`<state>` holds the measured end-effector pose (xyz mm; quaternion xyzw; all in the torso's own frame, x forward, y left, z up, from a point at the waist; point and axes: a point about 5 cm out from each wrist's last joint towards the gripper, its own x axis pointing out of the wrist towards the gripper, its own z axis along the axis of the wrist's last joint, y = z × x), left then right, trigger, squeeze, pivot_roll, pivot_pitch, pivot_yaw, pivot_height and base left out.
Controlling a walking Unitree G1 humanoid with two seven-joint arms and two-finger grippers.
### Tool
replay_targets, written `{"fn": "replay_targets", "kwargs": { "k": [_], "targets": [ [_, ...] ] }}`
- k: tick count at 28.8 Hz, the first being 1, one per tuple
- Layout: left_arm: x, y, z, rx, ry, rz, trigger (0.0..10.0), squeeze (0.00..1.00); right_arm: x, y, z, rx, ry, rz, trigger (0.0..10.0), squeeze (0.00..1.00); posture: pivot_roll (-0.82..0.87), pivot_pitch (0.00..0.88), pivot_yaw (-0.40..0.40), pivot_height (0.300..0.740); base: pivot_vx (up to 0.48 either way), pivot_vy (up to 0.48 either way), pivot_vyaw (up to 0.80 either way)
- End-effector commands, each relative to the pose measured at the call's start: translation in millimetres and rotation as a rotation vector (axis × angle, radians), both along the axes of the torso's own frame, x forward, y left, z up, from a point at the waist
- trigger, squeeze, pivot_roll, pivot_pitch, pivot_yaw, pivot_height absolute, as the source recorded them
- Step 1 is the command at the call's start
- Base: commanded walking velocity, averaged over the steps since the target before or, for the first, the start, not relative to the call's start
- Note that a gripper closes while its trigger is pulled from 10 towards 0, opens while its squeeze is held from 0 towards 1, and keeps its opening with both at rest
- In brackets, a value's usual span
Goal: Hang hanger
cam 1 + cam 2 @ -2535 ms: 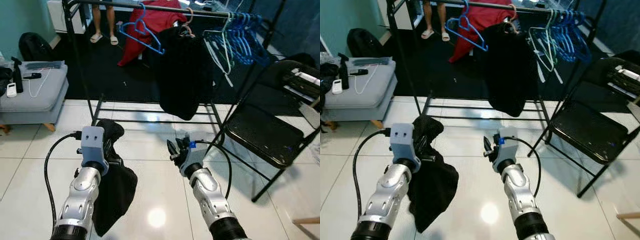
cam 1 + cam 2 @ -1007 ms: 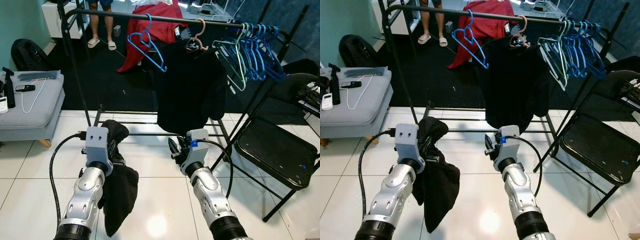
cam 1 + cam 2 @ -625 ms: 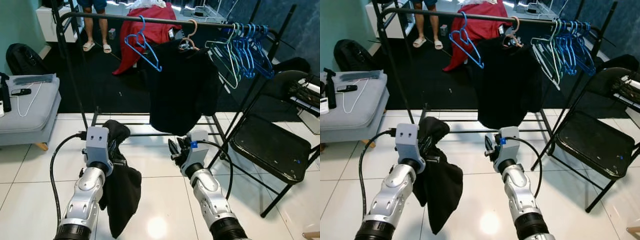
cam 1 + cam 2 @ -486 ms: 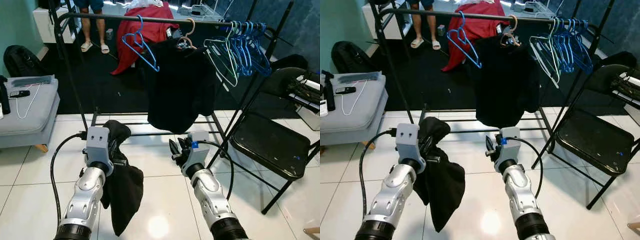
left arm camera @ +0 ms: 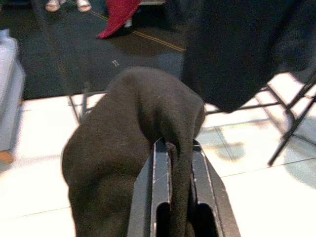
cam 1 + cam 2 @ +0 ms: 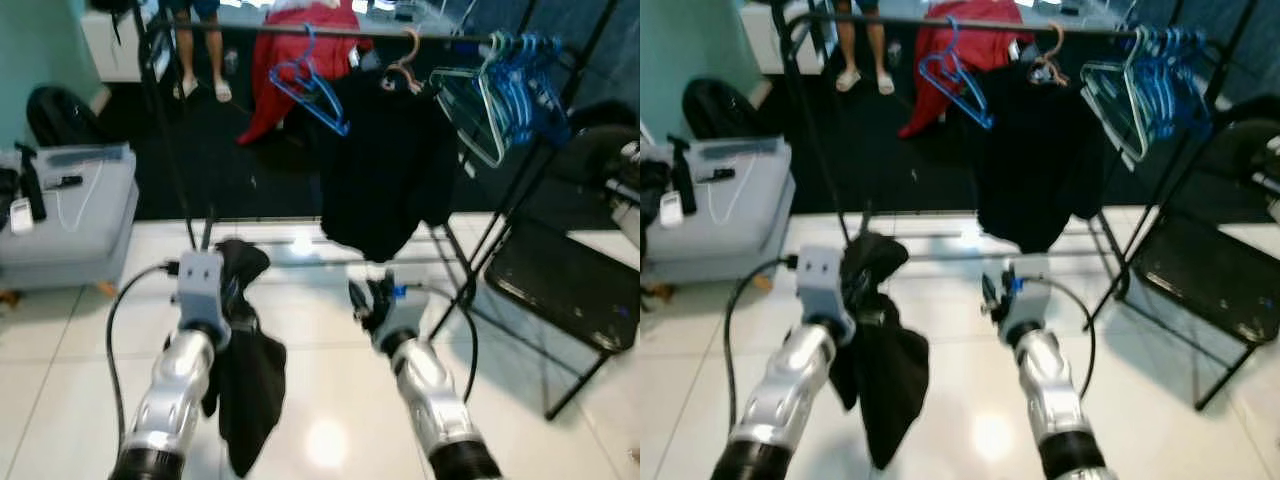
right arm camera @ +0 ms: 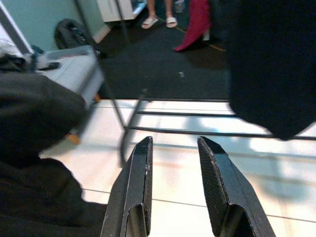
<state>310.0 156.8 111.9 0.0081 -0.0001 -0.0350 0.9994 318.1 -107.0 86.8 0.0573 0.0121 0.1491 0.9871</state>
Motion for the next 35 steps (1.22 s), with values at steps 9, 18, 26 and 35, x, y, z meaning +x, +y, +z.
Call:
{"fn": "replay_targets", "kwargs": {
  "k": [9,18,26,35],
  "targets": [
    [2.8,-6.3,6,0.023,-0.027,-0.029,10.0,0.00,0.9,-0.4,0,0.007,-0.002,-0.011,10.0,0.00,-0.03,0.116,-0.041,0.740,0.000,-0.480,0.00],
    [5.4,-3.5,11,-0.002,-0.042,-0.019,10.0,0.00,2.3,-2.1,3,0.008,-0.009,-0.015,10.0,0.00,-0.03,0.119,-0.041,0.740,0.000,-0.053,0.00],
    [13.2,2.0,29,0.013,-0.113,-0.028,10.0,0.00,5.5,-9.2,8,-0.034,-0.040,-0.001,10.0,0.00,-0.03,0.120,-0.041,0.740,0.000,0.000,0.00],
    [12.6,-3.5,66,-0.053,-0.296,-0.380,10.0,0.00,-20.5,-18.1,-17,-0.215,0.027,0.410,10.0,0.00,-0.04,0.123,-0.032,0.740,0.000,0.000,0.00]
  ]
}}
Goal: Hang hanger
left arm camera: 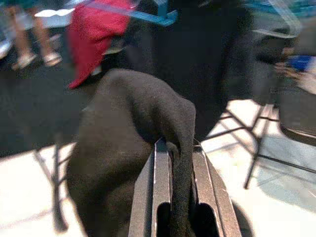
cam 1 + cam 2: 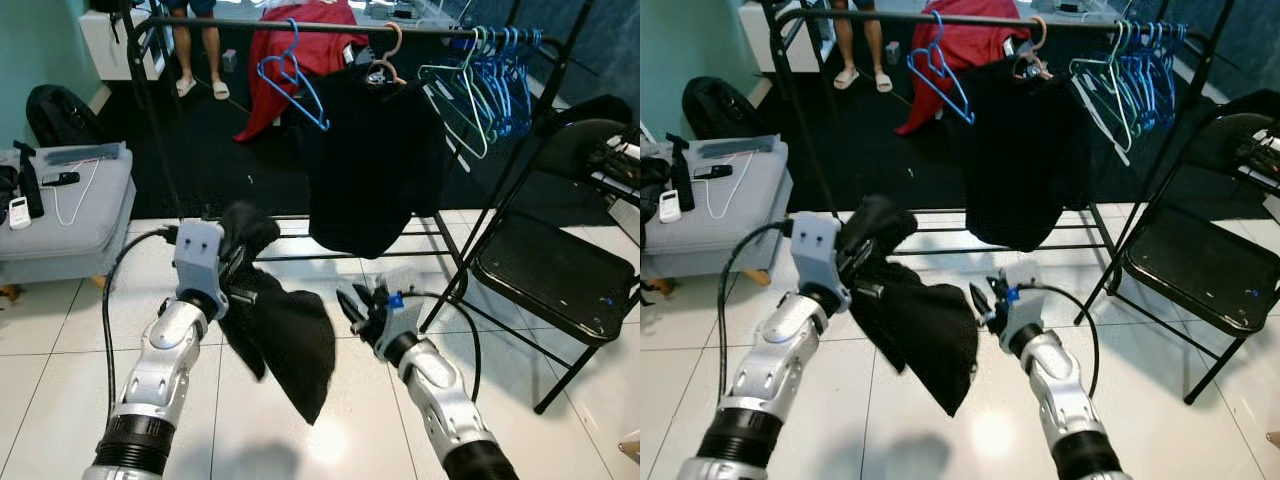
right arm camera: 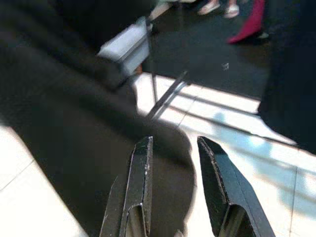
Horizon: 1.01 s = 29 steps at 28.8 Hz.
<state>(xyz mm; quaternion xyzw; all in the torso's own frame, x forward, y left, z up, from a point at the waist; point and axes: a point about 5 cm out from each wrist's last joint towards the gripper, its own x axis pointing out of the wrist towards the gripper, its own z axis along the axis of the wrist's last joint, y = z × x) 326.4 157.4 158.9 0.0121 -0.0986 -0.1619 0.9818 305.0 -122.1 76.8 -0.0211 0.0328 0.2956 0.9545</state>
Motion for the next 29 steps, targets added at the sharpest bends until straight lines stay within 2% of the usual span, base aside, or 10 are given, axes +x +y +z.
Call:
{"fn": "replay_targets", "kwargs": {
  "k": [1,2,7,13,14,16,17,18,24,29],
  "targets": [
    [-3.9,-4.1,19,-0.054,-0.093,-0.128,10.0,0.00,-7.4,-3.0,-7,-0.065,0.024,0.103,10.0,0.00,-0.04,0.123,-0.032,0.740,0.000,0.000,0.00],
    [-8.3,-7.8,26,-0.099,-0.122,-0.239,10.0,0.00,-11.7,-10.2,-13,-0.129,0.040,0.175,10.0,0.00,-0.04,0.122,-0.032,0.740,0.000,0.000,0.00],
    [-14.3,-14.6,37,-0.111,-0.167,-0.454,10.0,0.00,-13.2,-24.2,-11,-0.190,0.026,0.255,10.0,0.00,-0.05,0.121,-0.033,0.740,0.000,0.000,0.00],
    [-12.9,-15.5,39,-0.105,-0.161,-0.501,10.0,0.00,-7.9,-24.8,0,-0.144,-0.035,0.224,10.0,0.00,-0.05,0.119,-0.029,0.740,0.000,0.000,0.00],
    [-11.2,-14.7,41,-0.110,-0.168,-0.523,10.0,0.00,-2.4,-24.7,14,-0.055,-0.109,0.176,10.0,0.00,-0.05,0.120,-0.028,0.740,0.000,0.000,0.00],
    [-11.2,-14.7,41,-0.110,-0.168,-0.523,10.0,0.00,-2.4,-24.7,14,-0.055,-0.109,0.176,10.0,0.00,-0.05,0.120,-0.028,0.740,0.000,0.000,0.00],
    [-9.9,-13.6,43,-0.114,-0.177,-0.541,10.0,0.00,0.5,-25.7,24,0.008,-0.158,0.148,10.0,0.60,-0.05,0.120,-0.028,0.740,0.000,0.000,0.00],
    [-8.2,-12.3,46,-0.131,-0.186,-0.550,10.0,0.00,1.5,-23.0,37,0.126,-0.200,0.140,10.0,1.00,-0.05,0.117,-0.028,0.740,0.000,0.000,0.00],
    [-6.9,-11.2,49,-0.185,-0.194,-0.575,10.0,0.00,-2.2,-15.5,50,0.251,-0.237,0.189,10.0,1.00,-0.05,0.115,-0.029,0.740,0.000,0.000,0.00],
    [-10.6,-15.7,51,-0.273,-0.164,-0.705,10.0,0.00,-0.3,-21.4,61,0.328,-0.321,0.152,10.0,1.00,-0.06,0.103,-0.027,0.740,0.000,0.000,0.00]
  ]
}}
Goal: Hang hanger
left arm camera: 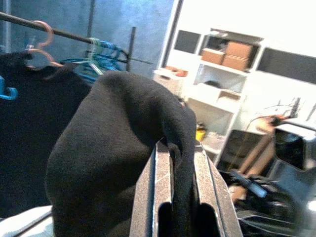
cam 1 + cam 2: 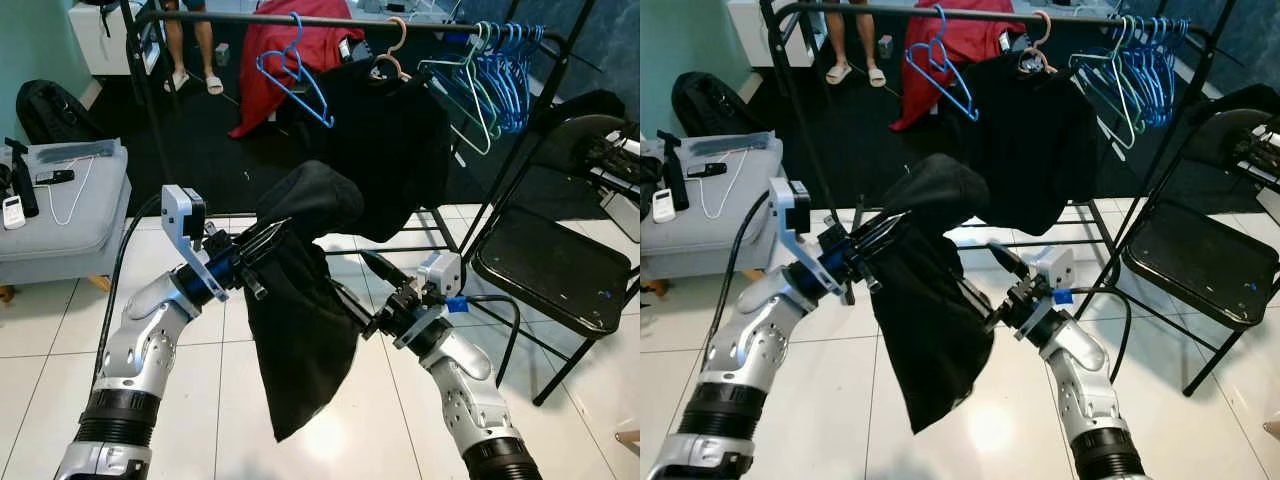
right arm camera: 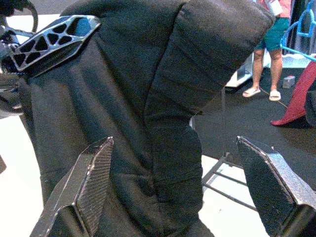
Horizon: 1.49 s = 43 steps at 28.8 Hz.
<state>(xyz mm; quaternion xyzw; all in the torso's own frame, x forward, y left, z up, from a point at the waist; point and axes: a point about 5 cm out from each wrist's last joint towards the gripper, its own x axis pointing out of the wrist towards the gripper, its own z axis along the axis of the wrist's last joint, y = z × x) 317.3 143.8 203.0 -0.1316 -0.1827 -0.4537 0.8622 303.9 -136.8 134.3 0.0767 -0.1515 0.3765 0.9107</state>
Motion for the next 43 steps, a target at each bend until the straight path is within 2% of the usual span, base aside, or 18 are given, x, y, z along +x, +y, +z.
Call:
{"fn": "replay_targets", "kwargs": {
  "k": [1,8,10,11,14,16,19,24,25,29,33,34,35,36,38,39,42,43],
  "targets": [
    [-2.7,-2.7,7,-0.022,-0.018,-0.074,10.0,0.00,2.9,-10.9,6,0.057,-0.031,-0.059,10.0,1.00,-0.06,0.103,-0.027,0.740,0.000,0.000,0.00],
    [-7.1,-5.7,6,-0.007,-0.005,-0.154,10.0,0.00,10.4,-21.5,10,0.083,-0.022,-0.078,10.0,1.00,-0.05,0.099,-0.022,0.740,0.000,0.000,0.00],
    [-11.4,-10.6,5,0.008,0.004,-0.242,10.0,0.00,17.6,-28.0,17,0.111,0.008,-0.024,10.0,1.00,-0.05,0.095,-0.023,0.740,0.000,0.000,0.00],
    [-11.4,-10.6,5,0.008,0.004,-0.242,10.0,0.00,17.6,-28.0,17,0.111,0.008,-0.024,10.0,1.00,-0.05,0.095,-0.023,0.740,0.000,0.000,0.00],
    [-13.9,-15.4,5,0.013,0.007,-0.287,10.0,0.00,19.8,-28.4,25,0.146,0.043,0.081,10.0,1.00,-0.05,0.093,-0.022,0.740,0.000,0.000,0.00],
    [-13.9,-15.4,5,0.013,0.007,-0.287,10.0,0.00,19.8,-28.4,25,0.146,0.043,0.081,10.0,1.00,-0.05,0.093,-0.022,0.740,0.000,0.000,0.00],
    [-15.9,-22.3,5,0.004,0.014,-0.325,10.0,0.00,14.7,-17.6,31,0.149,0.116,0.302,10.0,1.00,-0.05,0.098,-0.021,0.740,0.000,0.000,0.00],
    [-16.6,-24.9,6,0.001,0.016,-0.340,10.0,0.00,12.2,-11.1,32,0.122,0.130,0.374,10.0,1.00,-0.05,0.101,-0.024,0.740,0.000,0.000,0.00],
    [-17.0,-26.5,6,0.003,0.018,-0.347,10.0,0.00,11.3,-6.1,32,0.087,0.119,0.385,10.0,0.00,-0.05,0.109,-0.022,0.740,0.000,0.000,0.00],
    [-17.3,-29.0,4,0.013,0.025,-0.351,10.0,0.00,10.3,3.2,33,0.048,0.110,0.398,10.0,0.00,-0.05,0.111,-0.021,0.740,0.000,0.000,0.00],
    [-15.2,-29.3,2,0.028,0.029,-0.329,10.0,0.00,8.6,5.1,33,0.069,0.135,0.403,10.0,0.00,-0.05,0.112,-0.019,0.740,0.000,0.000,0.00],
    [-14.6,-29.7,2,0.029,0.030,-0.325,10.0,0.00,8.3,4.9,32,0.073,0.141,0.396,6.3,0.00,-0.05,0.114,-0.017,0.740,0.000,0.000,0.00],
    [-14.0,-30.2,3,0.030,0.032,-0.322,10.0,0.00,8.4,4.5,32,0.080,0.144,0.381,3.7,0.00,-0.05,0.114,-0.017,0.740,0.000,0.000,0.00],
    [-12.5,-30.3,3,0.031,0.031,-0.309,10.0,0.00,8.8,3.8,32,0.088,0.144,0.366,1.7,0.00,-0.05,0.115,-0.016,0.740,0.000,0.000,0.00],
    [-12.5,-30.3,3,0.031,0.031,-0.309,10.0,0.00,8.8,3.8,32,0.088,0.144,0.366,1.7,0.00,-0.05,0.115,-0.016,0.740,0.000,0.000,0.00],
    [-8.2,-29.1,3,0.030,0.027,-0.265,10.0,0.00,9.5,2.7,32,0.102,0.139,0.343,0.0,0.00,-0.05,0.115,-0.015,0.740,0.000,0.000,0.00],
    [0.4,-23.4,4,0.018,0.013,-0.158,10.0,0.00,11.5,-0.7,34,0.129,0.127,0.290,0.0,0.00,-0.05,0.114,-0.014,0.740,0.000,0.000,0.00],
    [0.4,-23.4,4,0.018,0.013,-0.158,10.0,0.00,11.5,-0.7,34,0.129,0.127,0.290,0.0,0.00,-0.05,0.114,-0.014,0.740,0.000,0.000,0.00]
  ]
}}
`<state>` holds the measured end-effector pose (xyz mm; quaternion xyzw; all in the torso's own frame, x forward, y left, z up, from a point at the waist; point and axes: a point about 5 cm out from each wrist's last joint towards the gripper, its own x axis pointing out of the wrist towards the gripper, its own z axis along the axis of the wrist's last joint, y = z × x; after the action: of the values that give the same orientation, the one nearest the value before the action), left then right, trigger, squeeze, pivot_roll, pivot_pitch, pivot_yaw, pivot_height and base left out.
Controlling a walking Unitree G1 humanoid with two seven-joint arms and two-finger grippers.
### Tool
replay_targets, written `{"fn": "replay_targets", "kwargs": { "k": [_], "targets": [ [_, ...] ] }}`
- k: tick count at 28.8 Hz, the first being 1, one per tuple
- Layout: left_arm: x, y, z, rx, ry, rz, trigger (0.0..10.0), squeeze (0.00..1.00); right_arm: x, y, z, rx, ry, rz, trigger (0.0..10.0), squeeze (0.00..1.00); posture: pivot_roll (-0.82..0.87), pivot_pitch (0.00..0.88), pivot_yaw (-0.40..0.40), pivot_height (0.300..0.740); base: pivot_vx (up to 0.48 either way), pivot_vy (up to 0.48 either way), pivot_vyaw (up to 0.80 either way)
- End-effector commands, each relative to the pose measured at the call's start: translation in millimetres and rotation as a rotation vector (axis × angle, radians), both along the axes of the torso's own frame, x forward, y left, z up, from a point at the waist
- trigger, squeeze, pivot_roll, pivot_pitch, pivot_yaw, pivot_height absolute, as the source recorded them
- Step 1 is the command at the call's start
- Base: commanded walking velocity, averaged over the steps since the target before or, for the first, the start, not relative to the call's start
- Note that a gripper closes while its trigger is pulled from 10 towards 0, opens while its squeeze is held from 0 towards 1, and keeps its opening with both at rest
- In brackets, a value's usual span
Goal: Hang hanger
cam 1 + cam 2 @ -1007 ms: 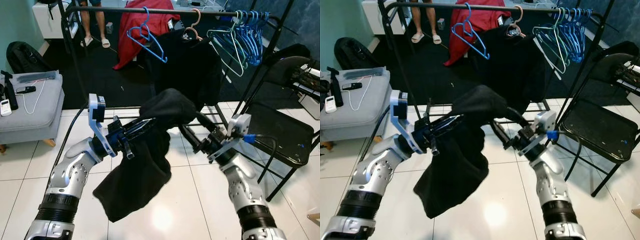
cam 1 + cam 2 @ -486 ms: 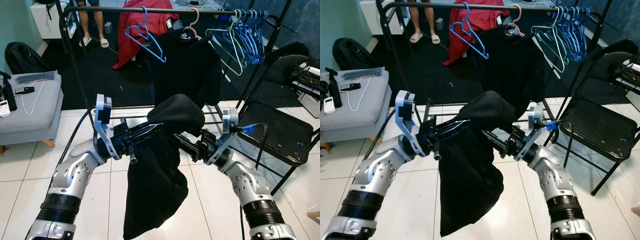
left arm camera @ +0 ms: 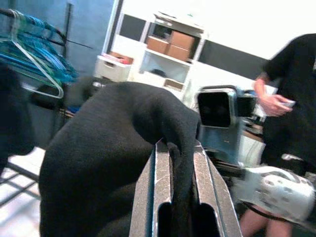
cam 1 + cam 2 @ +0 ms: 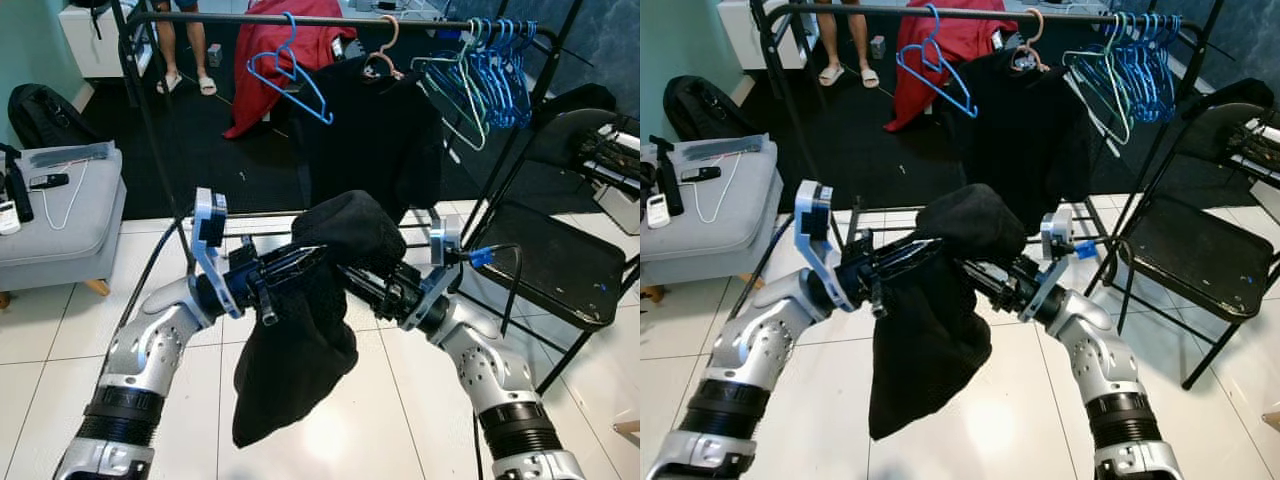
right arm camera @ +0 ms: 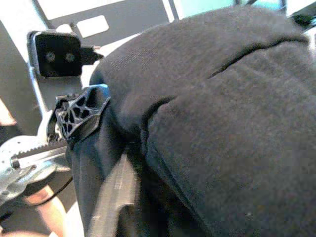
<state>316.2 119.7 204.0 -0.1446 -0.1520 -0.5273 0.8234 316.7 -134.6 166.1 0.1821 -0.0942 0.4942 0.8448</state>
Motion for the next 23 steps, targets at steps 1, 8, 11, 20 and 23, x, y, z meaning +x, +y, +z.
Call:
{"fn": "replay_targets", "kwargs": {
  "k": [1,8,11,20,23],
  "targets": [
    [2.3,1.6,3,-0.005,-0.020,0.029,10.0,0.00,-0.8,-3.9,2,0.014,-0.018,-0.030,0.0,0.00,-0.05,0.114,-0.014,0.740,0.000,0.000,0.00],
    [4.0,4.2,3,-0.012,-0.023,0.058,10.0,0.00,1.4,-7.5,5,0.033,-0.014,-0.058,0.0,0.00,-0.05,0.114,-0.013,0.740,0.000,0.000,0.00],
    [4.3,4.6,1,-0.005,-0.007,0.074,10.0,1.00,2.4,-7.9,6,0.033,-0.019,-0.066,0.0,0.00,-0.05,0.114,-0.013,0.740,0.000,0.000,0.00],
    [4.6,18.3,-11,0.064,-0.023,0.182,10.0,1.00,4.9,-7.8,10,0.034,-0.029,-0.080,0.0,0.00,-0.04,0.121,-0.016,0.740,0.000,0.000,0.00],
    [5.4,33.2,-14,0.106,-0.041,0.249,10.0,1.00,5.7,-9.0,12,0.027,-0.033,-0.078,0.0,0.00,-0.04,0.121,-0.016,0.740,0.000,0.000,0.00]
  ]
}}
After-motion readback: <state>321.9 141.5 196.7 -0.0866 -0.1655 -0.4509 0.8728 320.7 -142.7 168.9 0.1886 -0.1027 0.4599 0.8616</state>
